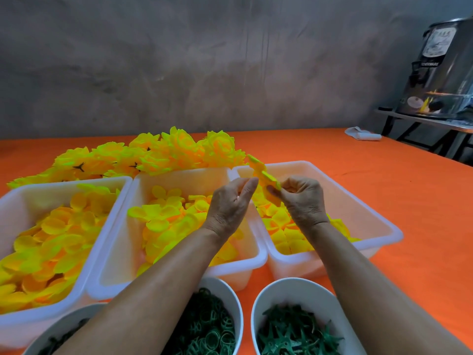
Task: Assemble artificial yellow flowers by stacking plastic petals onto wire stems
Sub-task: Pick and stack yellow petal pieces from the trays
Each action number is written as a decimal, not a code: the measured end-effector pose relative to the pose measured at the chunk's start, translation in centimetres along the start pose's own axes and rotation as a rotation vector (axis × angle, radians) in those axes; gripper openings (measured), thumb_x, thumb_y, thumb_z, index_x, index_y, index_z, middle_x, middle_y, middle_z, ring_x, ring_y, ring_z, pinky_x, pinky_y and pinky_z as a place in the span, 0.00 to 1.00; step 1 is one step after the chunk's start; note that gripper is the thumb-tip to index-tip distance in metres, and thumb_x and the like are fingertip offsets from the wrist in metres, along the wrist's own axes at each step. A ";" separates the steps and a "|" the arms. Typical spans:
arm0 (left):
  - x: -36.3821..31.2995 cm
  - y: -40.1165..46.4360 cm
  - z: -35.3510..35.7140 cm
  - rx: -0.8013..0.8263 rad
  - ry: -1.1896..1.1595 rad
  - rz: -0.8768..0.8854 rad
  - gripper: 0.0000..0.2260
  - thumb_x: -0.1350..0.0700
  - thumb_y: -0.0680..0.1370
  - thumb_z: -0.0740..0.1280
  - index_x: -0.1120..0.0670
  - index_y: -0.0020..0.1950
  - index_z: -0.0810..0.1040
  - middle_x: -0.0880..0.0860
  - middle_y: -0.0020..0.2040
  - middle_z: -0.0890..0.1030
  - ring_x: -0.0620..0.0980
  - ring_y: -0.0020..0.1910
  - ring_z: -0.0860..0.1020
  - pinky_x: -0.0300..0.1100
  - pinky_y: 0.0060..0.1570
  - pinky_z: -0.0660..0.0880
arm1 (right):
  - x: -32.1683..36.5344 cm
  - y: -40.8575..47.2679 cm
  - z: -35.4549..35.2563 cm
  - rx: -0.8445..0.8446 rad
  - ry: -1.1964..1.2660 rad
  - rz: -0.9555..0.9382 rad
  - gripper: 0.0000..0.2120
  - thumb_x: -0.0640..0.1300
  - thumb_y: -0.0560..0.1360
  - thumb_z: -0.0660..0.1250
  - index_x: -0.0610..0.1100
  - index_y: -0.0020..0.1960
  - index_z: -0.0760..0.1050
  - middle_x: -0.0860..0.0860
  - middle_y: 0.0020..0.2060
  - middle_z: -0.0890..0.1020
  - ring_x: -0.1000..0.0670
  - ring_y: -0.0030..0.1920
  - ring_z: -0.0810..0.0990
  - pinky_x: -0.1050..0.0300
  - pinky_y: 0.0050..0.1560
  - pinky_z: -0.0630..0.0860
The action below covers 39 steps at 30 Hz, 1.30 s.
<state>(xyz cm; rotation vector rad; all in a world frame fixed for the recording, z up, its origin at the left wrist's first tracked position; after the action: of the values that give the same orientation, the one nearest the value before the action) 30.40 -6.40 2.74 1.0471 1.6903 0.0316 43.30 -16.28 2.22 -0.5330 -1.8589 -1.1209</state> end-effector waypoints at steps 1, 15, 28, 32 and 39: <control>0.2 0.0 -0.2 -0.005 -0.034 -0.029 0.22 0.45 0.80 0.60 0.63 0.46 0.80 0.65 0.44 0.81 0.61 0.45 0.78 0.54 0.45 0.75 | 0.4 -0.1 0.4 0.019 -0.063 -0.029 0.07 0.37 0.67 0.76 0.37 0.33 0.80 0.41 0.30 0.81 0.57 0.30 0.73 0.60 0.34 0.71; 2.3 0.1 -0.4 -0.029 -0.389 -0.160 0.12 0.71 0.73 0.67 0.57 0.52 0.79 0.55 0.47 0.83 0.44 0.43 0.81 0.40 0.45 0.79 | 1.5 -0.8 3.2 0.164 -0.322 -0.167 0.11 0.40 0.65 0.77 0.40 0.44 0.79 0.47 0.42 0.81 0.46 0.41 0.80 0.57 0.39 0.73; 1.4 0.1 -0.3 -0.002 -0.453 -0.119 0.14 0.73 0.74 0.65 0.55 0.50 0.77 0.48 0.43 0.81 0.33 0.38 0.79 0.30 0.40 0.76 | -2.7 -1.6 4.0 0.394 0.350 0.415 0.05 0.36 0.74 0.67 0.43 0.45 0.80 0.51 0.35 0.83 0.53 0.34 0.81 0.60 0.36 0.77; 1.1 0.1 -0.4 -0.011 -0.400 -0.095 0.13 0.70 0.74 0.68 0.52 0.49 0.78 0.50 0.44 0.82 0.43 0.44 0.81 0.35 0.46 0.78 | -2.8 -1.8 4.4 0.444 0.311 0.406 0.04 0.39 0.75 0.67 0.45 0.44 0.80 0.54 0.33 0.83 0.58 0.33 0.80 0.63 0.35 0.77; 2.0 0.0 -3.2 -0.258 -0.108 -0.131 0.10 0.53 0.75 0.71 0.60 0.48 0.80 0.56 0.43 0.80 0.51 0.40 0.76 0.48 0.43 0.77 | -0.2 0.5 0.4 0.042 -0.049 0.053 0.02 0.35 0.67 0.75 0.39 0.37 0.82 0.38 0.31 0.81 0.52 0.36 0.74 0.52 0.40 0.75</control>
<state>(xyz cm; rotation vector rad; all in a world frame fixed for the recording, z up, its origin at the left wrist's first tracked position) 27.87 -3.67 2.51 0.7323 1.6046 0.1038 43.56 -15.69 2.26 -0.5868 -1.8957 -1.0399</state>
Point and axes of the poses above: each hand's wrist, its own y-axis towards the middle knuckle, its own z-axis out of the palm, x = y × z, the point moved 10 cm from there along y, towards the middle knuckle
